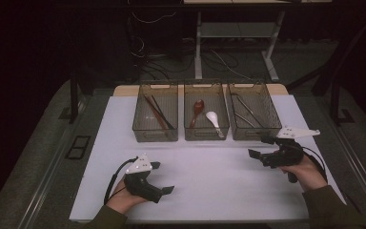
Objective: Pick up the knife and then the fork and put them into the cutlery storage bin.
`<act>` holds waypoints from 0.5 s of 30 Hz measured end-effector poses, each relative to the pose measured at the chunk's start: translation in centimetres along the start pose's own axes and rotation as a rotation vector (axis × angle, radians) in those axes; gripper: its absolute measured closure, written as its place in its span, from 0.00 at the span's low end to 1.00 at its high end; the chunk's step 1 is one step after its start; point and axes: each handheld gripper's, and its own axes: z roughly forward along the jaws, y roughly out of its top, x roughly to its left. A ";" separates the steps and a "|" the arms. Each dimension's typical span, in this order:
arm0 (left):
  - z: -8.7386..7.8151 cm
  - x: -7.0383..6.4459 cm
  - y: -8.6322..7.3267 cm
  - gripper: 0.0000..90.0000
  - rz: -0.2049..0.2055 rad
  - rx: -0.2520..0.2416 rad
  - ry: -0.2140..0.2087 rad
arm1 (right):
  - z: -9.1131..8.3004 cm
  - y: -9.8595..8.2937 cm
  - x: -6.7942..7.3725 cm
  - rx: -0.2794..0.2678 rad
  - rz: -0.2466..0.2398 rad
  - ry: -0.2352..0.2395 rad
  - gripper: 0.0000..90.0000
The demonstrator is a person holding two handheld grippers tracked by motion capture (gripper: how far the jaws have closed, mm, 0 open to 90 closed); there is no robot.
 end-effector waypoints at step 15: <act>-0.1 -0.1 0.1 0.00 0.007 0.001 0.000 | -0.3 -3.2 1.9 0.019 -0.043 0.027 0.20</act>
